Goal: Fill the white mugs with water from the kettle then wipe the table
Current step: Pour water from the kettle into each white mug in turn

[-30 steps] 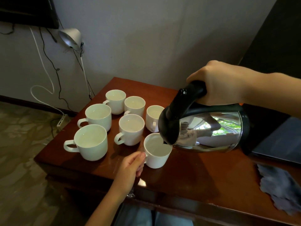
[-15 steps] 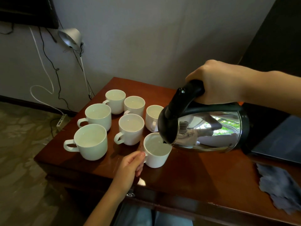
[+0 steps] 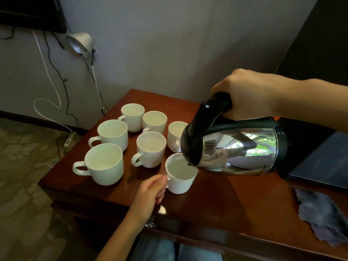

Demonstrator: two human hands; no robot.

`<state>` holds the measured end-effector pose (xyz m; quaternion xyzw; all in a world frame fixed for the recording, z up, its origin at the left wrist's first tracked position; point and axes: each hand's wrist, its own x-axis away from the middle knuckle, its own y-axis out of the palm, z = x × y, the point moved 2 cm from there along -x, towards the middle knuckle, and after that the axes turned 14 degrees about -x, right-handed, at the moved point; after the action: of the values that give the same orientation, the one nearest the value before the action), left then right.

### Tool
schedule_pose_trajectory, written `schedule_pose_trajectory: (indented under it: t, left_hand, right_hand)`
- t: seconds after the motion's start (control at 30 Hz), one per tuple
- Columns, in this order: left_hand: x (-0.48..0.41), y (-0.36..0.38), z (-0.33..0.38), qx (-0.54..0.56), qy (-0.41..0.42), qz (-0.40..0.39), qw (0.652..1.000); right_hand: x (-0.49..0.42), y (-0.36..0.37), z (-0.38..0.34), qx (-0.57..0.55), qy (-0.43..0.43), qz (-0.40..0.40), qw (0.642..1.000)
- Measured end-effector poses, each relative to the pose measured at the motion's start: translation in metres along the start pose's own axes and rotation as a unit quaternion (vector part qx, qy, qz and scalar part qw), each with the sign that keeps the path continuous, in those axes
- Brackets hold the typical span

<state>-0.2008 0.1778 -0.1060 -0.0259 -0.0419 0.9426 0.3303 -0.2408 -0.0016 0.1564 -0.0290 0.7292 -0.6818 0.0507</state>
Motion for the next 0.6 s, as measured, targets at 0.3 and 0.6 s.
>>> schedule_pose_trajectory:
  t: [0.3, 0.6]
  left_hand:
    - [0.0005, -0.0004, 0.0002, -0.003, 0.001, 0.0, 1.0]
    - [0.0008, 0.0002, 0.0005, -0.014, -0.001, 0.004, 1.0]
  right_hand:
    - [-0.0015, -0.0012, -0.004, 0.005, 0.001, -0.006, 1.0]
    - [-0.0024, -0.0017, -0.0077, 0.018, 0.014, -0.009, 1.0]
